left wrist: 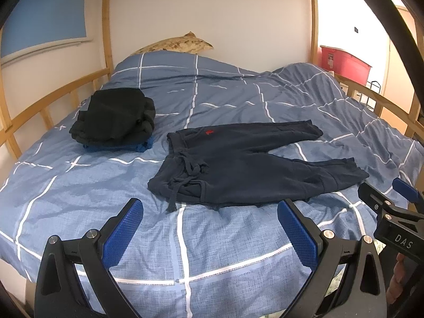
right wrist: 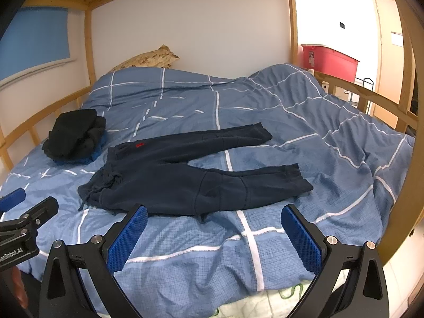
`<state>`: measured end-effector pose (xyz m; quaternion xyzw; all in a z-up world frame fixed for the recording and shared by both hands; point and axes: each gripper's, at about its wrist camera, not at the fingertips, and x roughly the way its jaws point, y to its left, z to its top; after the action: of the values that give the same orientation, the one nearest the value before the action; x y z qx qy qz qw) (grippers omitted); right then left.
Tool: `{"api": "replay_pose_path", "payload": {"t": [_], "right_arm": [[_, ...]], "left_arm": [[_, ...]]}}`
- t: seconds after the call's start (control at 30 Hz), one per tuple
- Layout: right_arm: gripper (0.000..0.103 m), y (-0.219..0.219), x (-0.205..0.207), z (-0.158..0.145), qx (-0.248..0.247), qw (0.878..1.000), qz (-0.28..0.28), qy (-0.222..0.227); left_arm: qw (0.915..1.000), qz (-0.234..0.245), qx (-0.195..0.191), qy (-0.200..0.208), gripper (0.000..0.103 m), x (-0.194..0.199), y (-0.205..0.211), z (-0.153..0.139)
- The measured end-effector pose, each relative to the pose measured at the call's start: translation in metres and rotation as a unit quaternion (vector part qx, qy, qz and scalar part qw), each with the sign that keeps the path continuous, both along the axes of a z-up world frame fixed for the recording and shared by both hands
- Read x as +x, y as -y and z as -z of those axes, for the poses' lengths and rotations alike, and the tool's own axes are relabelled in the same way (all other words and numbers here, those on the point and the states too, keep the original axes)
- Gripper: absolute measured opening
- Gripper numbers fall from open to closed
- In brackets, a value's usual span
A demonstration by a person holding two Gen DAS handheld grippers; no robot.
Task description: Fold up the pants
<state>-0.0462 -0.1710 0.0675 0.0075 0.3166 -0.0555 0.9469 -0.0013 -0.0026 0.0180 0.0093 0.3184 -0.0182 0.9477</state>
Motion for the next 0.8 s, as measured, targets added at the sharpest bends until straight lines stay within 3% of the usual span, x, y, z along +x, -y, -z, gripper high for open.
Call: {"api": "replay_pose_path", "payload": {"t": [0.8], "right_arm": [[0.102, -0.001, 0.0001, 0.0013, 0.002, 1.0, 0.0, 0.001]], "left_arm": [[0.9998, -0.007, 0.005, 0.016, 0.103, 0.0015, 0.0028, -0.0029]]}}
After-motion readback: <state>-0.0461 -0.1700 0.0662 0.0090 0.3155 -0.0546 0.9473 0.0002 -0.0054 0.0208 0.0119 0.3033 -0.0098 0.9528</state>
